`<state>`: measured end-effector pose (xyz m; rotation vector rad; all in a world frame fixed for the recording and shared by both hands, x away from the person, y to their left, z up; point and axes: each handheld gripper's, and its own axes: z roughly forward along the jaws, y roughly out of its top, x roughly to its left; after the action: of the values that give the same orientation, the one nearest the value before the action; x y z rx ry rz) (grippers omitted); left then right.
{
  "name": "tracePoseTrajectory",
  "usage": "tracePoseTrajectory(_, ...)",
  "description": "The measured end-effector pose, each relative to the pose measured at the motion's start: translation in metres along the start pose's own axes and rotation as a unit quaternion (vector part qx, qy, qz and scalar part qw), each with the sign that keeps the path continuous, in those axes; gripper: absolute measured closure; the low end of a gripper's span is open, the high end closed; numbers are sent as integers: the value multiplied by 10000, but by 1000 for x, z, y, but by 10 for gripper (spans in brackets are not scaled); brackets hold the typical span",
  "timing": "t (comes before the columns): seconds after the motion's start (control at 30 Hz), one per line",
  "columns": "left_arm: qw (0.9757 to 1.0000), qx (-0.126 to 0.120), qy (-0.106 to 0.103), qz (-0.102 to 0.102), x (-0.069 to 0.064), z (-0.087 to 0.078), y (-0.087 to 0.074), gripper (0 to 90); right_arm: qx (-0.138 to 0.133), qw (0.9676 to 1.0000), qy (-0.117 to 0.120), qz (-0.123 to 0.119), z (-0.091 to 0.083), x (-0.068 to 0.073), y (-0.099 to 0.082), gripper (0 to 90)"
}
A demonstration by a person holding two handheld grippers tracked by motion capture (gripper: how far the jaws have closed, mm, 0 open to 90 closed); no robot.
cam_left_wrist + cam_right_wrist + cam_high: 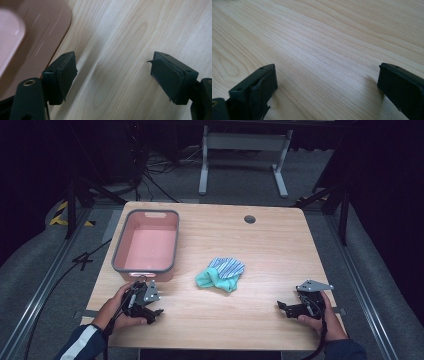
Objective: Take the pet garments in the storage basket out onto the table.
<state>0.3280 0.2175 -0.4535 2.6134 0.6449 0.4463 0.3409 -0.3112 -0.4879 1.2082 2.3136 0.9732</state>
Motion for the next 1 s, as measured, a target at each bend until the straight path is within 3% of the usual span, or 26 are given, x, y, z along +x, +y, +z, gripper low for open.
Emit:
tracePoseTrajectory(0.23,9992,-125,2,-393,7,-3,-19,198,-1,10000,0,0,0,0,0,28)
tracePoseTrajectory(0.43,9963,-446,-250,-690,11,-4,-38,178,0,10000,0,0,0,0,0,29)
tracePoseTrajectory(0.57,9918,-717,-393,-977,16,-2,-50,153,0,10000,1,0,0,0,0,29)
tracePoseTrajectory(0.67,9866,-962,-519,-1208,20,0,-61,151,-1,10000,1,0,0,0,0,29)
tracePoseTrajectory(0.77,9830,-1279,-474,-1233,20,1,-70,145,0,10000,0,0,0,0,0,29)
tracePoseTrajectory(1.0,9824,-1287,-488,-1260,19,2,-70,143,-5,10000,20,3,-1,0,0,29)
